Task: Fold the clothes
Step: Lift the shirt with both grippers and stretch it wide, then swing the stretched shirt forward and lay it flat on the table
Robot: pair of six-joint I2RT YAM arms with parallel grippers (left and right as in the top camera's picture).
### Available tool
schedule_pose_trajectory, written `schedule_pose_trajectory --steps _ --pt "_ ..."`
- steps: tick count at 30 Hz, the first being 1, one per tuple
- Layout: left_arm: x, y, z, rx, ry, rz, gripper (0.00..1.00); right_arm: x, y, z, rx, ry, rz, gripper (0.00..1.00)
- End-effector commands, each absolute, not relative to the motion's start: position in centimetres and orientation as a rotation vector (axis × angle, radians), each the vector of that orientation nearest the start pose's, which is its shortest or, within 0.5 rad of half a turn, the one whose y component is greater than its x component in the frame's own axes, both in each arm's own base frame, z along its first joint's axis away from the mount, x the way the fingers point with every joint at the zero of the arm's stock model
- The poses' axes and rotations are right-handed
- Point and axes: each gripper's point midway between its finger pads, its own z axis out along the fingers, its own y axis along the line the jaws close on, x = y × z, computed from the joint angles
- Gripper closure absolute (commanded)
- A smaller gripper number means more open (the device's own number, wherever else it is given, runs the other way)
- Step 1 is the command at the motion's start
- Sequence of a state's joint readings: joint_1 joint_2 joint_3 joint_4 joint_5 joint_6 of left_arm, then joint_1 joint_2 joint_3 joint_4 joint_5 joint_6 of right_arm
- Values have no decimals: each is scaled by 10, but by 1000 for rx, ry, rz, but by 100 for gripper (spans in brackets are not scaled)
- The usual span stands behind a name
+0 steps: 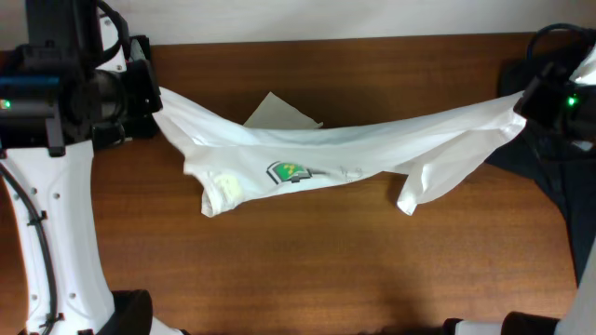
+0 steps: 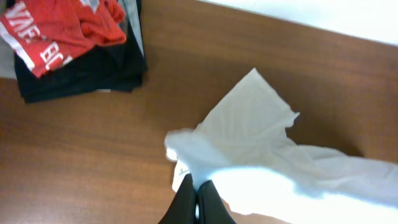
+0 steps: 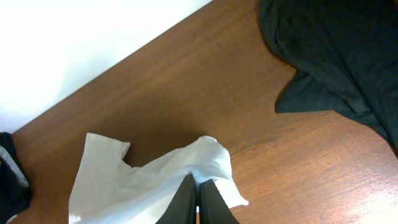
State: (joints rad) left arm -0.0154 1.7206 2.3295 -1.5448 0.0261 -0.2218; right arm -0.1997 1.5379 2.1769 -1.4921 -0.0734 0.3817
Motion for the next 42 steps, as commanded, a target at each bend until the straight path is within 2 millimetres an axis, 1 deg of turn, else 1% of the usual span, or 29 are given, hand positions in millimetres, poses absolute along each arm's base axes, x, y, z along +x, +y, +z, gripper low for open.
schedule_pose_trajectory --steps 1,2,4,5,6,7,8,9,10,11,12,13,14,15,16,18,20,21,22,24,25,26,27,28,30,32,34,39,42 --pt "399 -10 355 -251 2490 -136 99 359 -60 369 682 2364 178 96" --pt "420 -11 340 -252 2502 -135 99 379 -62 360 676 2364 190 96" --pt "448 -11 325 -242 2491 -133 99 406 -61 353 650 2347 240 96" --pt "473 -11 319 -213 2452 -129 99 425 -58 351 622 2323 286 96" --pt "504 -12 321 -197 2368 -139 99 457 -51 359 549 2244 376 96" --pt "522 -12 333 -191 2285 -146 99 469 -48 371 503 2185 412 96" --pt "531 -11 347 -186 2218 -149 99 478 -46 388 459 2117 433 96" --pt "534 -10 374 -179 2137 -153 99 481 -49 411 430 2044 433 96" --pt "532 -5 411 -177 2040 -143 99 477 -54 441 405 1966 424 96" --pt "520 2 465 -170 1909 -132 99 464 -61 482 387 1872 416 96" --pt "506 9 502 -162 1818 -120 99 452 -69 506 389 1821 399 96" --pt "485 16 541 -160 1720 -108 99 429 -80 538 393 1750 361 96" --pt "462 22 572 -163 1637 -99 99 409 -90 558 405 1702 327 96" --pt "446 25 588 -165 1596 -92 99 396 -96 566 421 1684 306 96" --pt "432 26 591 -162 1600 -85 99 387 -102 566 441 1693 288 96" --pt "432 25 570 -168 1685 -83 99 387 -104 547 443 1763 268 96" --pt "452 20 511 -167 1889 -113 99 401 -101 500 466 1921 289 96" --pt "463 18 478 -170 1993 -130 99 412 -96 470 479 2021 311 96" --pt "475 15 437 -177 2123 -150 99 418 -92 442 490 2115 330 96" --pt "489 12 342 -229 2414 -192 99 427 -79 370 542 2347 378 96" --pt "488 12 314 -245 2504 -192 99 426 -77 355 560 2395 386 96" --pt "485 12 294 -259 2573 -192 99 423 -77 339 586 2444 390 96" --pt "480 13 283 -271 2619 -185 99 418 -77 328 613 2484 393 96" --pt "475 15 286 -276 2622 -168 99 411 -79 324 639 2505 395 96" --pt "469 23 308 -284 2563 -106 99 402 -87 331 664 2488 384 96" --pt "457 30 340 -295 2480 -54 99 395 -92 342 677 2456 372 96" --pt "433 29 376 -298 2401 -56 99 384 -94 356 678 2417 358 96" --pt "373 4 422 -231 2338 -89 99 346 -84 394 646 2343 286 96" --pt "333 -18 455 -151 2257 -121 99 308 -71 429 610 2253 253 96"
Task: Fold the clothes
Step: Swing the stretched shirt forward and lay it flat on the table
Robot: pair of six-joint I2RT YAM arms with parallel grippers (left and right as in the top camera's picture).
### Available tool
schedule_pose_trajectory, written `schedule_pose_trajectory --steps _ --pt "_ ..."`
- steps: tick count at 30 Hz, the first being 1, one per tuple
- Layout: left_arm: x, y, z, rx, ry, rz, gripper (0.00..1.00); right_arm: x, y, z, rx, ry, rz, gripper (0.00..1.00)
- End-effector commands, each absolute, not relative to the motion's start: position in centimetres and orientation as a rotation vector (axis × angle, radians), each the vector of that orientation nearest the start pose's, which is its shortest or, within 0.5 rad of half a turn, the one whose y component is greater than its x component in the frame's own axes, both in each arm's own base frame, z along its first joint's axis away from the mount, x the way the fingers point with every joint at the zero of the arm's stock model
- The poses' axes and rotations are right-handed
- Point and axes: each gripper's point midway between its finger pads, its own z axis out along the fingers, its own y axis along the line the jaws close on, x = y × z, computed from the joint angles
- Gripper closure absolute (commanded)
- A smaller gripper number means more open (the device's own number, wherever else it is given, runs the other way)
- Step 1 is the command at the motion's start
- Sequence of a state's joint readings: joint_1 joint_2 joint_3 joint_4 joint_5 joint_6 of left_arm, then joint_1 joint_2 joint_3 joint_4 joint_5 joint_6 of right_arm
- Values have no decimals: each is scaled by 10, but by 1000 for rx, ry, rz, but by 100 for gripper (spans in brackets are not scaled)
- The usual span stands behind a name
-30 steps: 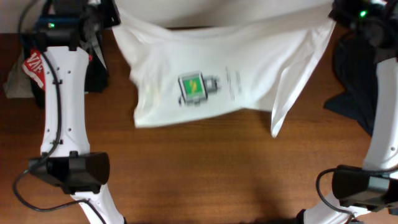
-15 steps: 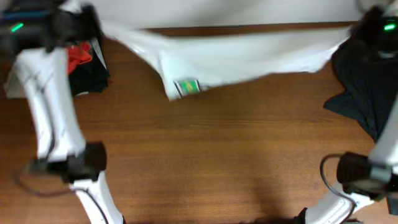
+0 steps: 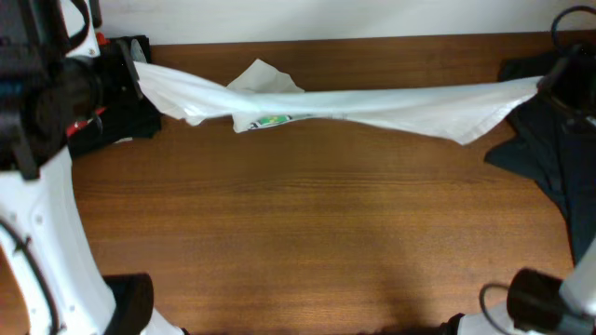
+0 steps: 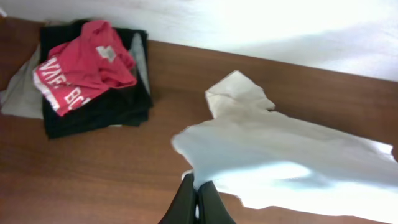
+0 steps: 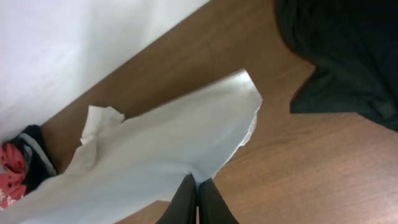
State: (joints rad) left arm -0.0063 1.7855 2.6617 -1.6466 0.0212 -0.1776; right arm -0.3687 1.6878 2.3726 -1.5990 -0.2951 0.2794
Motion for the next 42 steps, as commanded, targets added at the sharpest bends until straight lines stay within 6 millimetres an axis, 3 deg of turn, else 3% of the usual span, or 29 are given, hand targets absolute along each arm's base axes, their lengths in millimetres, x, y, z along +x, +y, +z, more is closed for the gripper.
schedule_pose_trajectory --steps 1,3,5,8,11,12,14,15,16,17,18,20,21,22,23,25,26,27,30,31,33,35,36,38,42 --pt "326 -18 462 -146 2233 -110 99 299 -70 437 604 2226 231 96" --pt "317 -15 477 -162 2174 -88 99 285 -71 450 629 2169 200 96" --pt "330 -16 474 -162 2175 -89 99 292 -73 449 627 2167 201 96" --pt "389 -21 424 -165 2304 -68 99 335 -82 426 630 2226 261 96" --pt "475 -27 373 -154 2327 -54 99 406 -81 400 555 2240 343 96" --pt "503 -30 366 -140 2286 -54 99 423 -80 396 530 2229 348 96" --pt "568 -35 361 -127 2140 -71 99 481 -66 392 443 2153 379 96" --pt "580 -36 369 -125 2082 -77 99 494 -63 399 421 2105 388 96" --pt "586 -36 395 -126 1983 -89 99 498 -59 420 393 2033 392 96" --pt "581 -31 420 -136 1922 -78 99 492 -63 445 383 1973 380 96" --pt "564 -23 459 -124 1840 -48 99 480 -71 466 384 1925 361 96" --pt "515 -6 532 -116 1698 -15 99 436 -96 517 418 1822 296 96" --pt "491 2 555 -126 1657 -10 99 418 -105 527 443 1804 270 96" --pt "472 4 565 -126 1653 -12 99 408 -108 528 455 1810 255 96" --pt "465 4 564 -124 1669 -12 99 402 -109 524 457 1834 243 96" --pt "460 2 540 -116 1770 -14 99 397 -106 500 460 1935 230 96" --pt "463 0 517 -108 1851 -19 99 396 -105 484 474 1994 235 96" --pt "469 -1 478 -107 1986 -13 99 392 -104 459 505 2089 249 96" --pt "479 -1 392 -140 2268 -4 99 392 -102 402 546 2290 276 96" --pt "481 -2 350 -168 2401 -2 99 393 -101 376 554 2378 290 96" --pt "472 0 282 -218 2632 20 99 385 -94 325 591 2551 331 96" --pt "455 6 242 -301 2782 58 99 373 -89 287 649 2676 370 96" --pt "443 16 235 -383 2824 112 99 367 -88 277 670 2708 378 96" --pt "420 30 244 -479 2841 180 99 350 -89 268 711 2726 380 96" --pt "397 13 300 -416 2720 53 99 304 -120 274 884 2674 199 96"
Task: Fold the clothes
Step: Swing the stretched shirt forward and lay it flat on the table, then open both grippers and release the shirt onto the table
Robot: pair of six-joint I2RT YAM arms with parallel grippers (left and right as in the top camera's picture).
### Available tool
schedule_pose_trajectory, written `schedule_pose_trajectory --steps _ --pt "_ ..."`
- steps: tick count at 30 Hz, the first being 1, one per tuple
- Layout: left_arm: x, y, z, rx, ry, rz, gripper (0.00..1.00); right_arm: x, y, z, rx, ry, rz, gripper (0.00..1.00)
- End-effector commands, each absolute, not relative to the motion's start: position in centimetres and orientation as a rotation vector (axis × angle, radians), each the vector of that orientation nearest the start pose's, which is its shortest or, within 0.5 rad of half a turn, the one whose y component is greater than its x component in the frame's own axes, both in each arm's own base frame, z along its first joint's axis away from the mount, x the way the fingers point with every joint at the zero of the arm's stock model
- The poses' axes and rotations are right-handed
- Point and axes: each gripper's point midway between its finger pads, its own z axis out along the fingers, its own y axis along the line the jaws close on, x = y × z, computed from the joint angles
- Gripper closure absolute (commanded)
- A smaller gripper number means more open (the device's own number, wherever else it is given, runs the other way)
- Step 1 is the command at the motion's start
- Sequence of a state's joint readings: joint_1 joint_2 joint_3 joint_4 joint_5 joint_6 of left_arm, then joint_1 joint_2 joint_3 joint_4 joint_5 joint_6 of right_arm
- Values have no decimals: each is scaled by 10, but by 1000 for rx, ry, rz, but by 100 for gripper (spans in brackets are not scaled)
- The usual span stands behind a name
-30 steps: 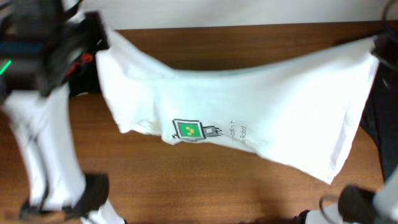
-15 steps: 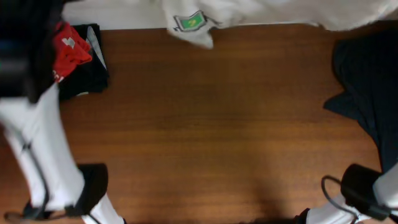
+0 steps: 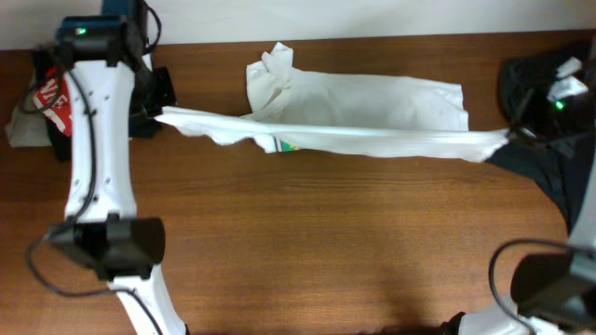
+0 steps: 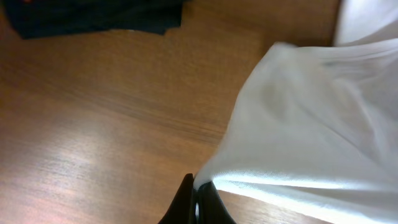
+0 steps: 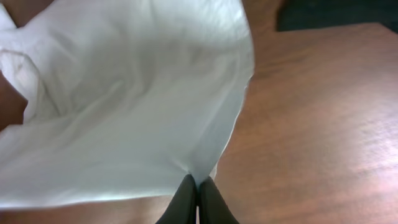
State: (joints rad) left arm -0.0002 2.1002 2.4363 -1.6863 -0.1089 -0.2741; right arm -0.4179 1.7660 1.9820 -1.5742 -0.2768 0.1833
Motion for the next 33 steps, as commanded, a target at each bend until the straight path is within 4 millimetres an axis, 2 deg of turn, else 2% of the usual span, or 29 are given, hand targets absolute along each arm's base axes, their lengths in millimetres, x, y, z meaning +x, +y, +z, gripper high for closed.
schedule_pose_trajectory --steps 1,3,6,7,9,11,13,15,17,20,24,26,28,29,30,31,32,33 --pt "389 0 314 -331 2700 -13 99 295 -127 273 919 2667 163 96" --pt "373 -16 324 -241 2699 -73 99 285 -132 266 968 2676 158 96" --pt "342 -30 305 -190 2793 -72 99 275 -141 249 1049 2689 164 96" --pt "329 -33 291 -176 2849 -64 99 272 -148 243 1095 2673 163 96" --pt "296 -36 250 -174 3014 -40 99 264 -154 234 1160 2668 172 96" --pt "273 -34 217 -224 3120 -10 99 254 -158 234 1198 2647 165 96" --pt "265 -26 203 -303 3131 51 99 241 -163 240 1230 2620 123 96" --pt "263 0 210 -422 3059 230 99 224 -160 246 1256 2635 74 96" --pt "262 2 215 -438 3036 211 99 216 -155 244 1271 2663 68 96" --pt "249 -12 211 -427 3097 115 99 205 -154 221 1307 2719 46 96" --pt "225 -36 184 -331 3237 75 99 202 -151 179 1373 2757 72 96" --pt "211 -40 169 -292 3303 108 91 200 -150 166 1382 2771 78 96" --pt "193 -39 156 -289 3382 135 85 198 -152 163 1385 2776 51 90" --pt "188 -38 153 -291 3401 145 78 199 -154 163 1384 2772 41 72" --pt "188 -38 151 -291 3403 149 66 201 -155 163 1380 2764 39 42" --pt "194 -38 149 -288 3379 140 61 203 -157 163 1374 2754 36 18" --pt "205 -41 147 -284 3333 113 61 206 -157 163 1367 2741 46 3" --pt "221 -45 144 -263 3270 76 61 209 -159 163 1360 2730 50 1"
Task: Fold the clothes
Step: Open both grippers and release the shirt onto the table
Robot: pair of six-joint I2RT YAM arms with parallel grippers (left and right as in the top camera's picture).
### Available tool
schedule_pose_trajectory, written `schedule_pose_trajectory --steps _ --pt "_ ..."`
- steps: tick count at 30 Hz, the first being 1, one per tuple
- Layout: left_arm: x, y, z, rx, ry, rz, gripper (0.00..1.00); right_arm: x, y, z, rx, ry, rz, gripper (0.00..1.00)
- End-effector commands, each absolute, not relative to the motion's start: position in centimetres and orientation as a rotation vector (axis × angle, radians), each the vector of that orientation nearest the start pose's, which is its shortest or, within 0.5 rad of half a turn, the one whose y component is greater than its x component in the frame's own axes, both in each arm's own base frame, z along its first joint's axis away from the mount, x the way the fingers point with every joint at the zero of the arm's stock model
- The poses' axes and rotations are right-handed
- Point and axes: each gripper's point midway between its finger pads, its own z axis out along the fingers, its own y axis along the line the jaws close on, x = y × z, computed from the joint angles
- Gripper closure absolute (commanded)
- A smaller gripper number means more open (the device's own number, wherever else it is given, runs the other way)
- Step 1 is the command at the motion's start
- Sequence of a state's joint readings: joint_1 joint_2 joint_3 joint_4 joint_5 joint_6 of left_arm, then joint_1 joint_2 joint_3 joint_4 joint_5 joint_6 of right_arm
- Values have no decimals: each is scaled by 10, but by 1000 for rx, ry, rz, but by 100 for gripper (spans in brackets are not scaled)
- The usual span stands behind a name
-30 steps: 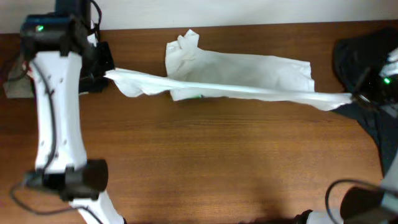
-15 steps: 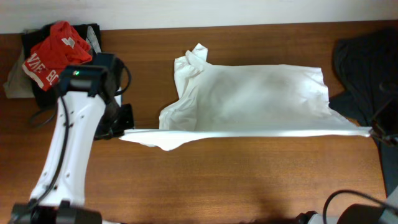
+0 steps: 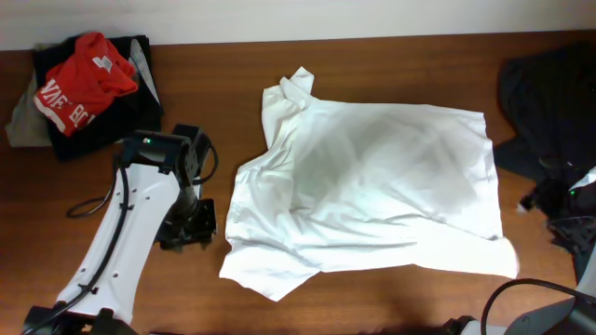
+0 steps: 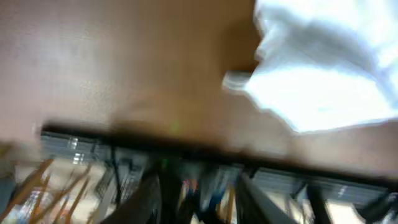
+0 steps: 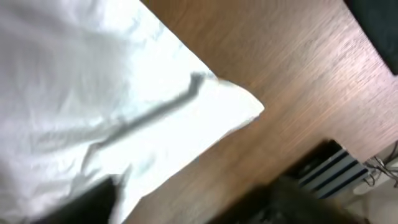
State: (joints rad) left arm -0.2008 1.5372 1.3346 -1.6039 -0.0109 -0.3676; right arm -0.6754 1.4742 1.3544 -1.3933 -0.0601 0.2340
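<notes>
A white T-shirt point(image 3: 372, 191) lies spread out on the brown table point(image 3: 372, 302), wrinkled, with one sleeve bunched at its far left corner. My left gripper point(image 4: 199, 202) is open and empty, low over the table just left of the shirt's near left corner point(image 4: 317, 93). The left wrist view is blurred. At the shirt's near right corner point(image 5: 230, 109) my right gripper point(image 5: 193, 205) is open too, holding nothing. In the overhead view the left arm point(image 3: 158, 186) stands beside the shirt's left edge.
A stack of folded dark clothes with a red shirt point(image 3: 84, 74) on top sits at the far left corner. A dark garment point(image 3: 549, 102) lies heaped at the right edge. Both wrist views show the table's front edge with cables below it.
Both grippers have let go of the shirt and stand open. The shirt, then stretched in the air with its far half on the table, now lies spread flat. Both arms sit nearer the front.
First both grippers held the white shirt by its ends, sagging above the table. Then it was pulled taut along the far edge. Then its far half lay on the table while the near edge was still held. Now it lies spread out, released.
</notes>
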Motion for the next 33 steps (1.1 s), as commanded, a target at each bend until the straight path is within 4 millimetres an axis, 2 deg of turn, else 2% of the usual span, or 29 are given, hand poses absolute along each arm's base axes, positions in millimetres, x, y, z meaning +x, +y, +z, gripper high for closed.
schedule_pose_trajectory --steps 1,2,3,4,5,7,9,10,12,13,16,18,23,25,30,33 --pt "246 -52 141 -211 3181 6 61 211 -160 164 1355 2722 48 1" --pt "261 -57 141 -167 3120 -39 62 213 -159 164 1351 2717 58 1" --pt "281 -65 142 -130 3043 -98 71 217 -157 164 1341 2707 93 1" --pt "312 -76 146 -110 2922 -176 84 222 -152 165 1325 2699 151 2" --pt "324 -81 146 -102 2883 -212 90 224 -149 165 1319 2699 171 5" --pt "339 -93 140 -32 2854 -282 92 226 -145 164 1275 2724 171 5" --pt "351 -99 122 -4 2873 -308 91 229 -136 161 1227 2757 177 5" --pt "354 -100 115 -6 2883 -306 91 231 -133 160 1209 2768 180 6" --pt "359 -103 92 15 2925 -314 69 235 -122 157 1153 2801 185 6" --pt "361 -104 80 22 2950 -311 69 237 -117 156 1124 2815 186 5" --pt "370 -108 46 52 2990 -320 92 245 -105 156 1049 2840 189 5" --pt "372 -111 31 51 3008 -335 99 248 -101 156 1018 2846 189 7" --pt "374 -111 2 57 3049 -326 99 249 -100 156 1010 2849 191 8" --pt "374 -108 -2 49 3058 -307 99 248 -99 156 1011 2852 190 9" --pt "374 -71 -6 -29 3071 -36 99 248 -99 156 1011 2853 191 9" --pt "368 -42 -7 -186 3091 79 99 248 -99 156 1011 2852 191 9"
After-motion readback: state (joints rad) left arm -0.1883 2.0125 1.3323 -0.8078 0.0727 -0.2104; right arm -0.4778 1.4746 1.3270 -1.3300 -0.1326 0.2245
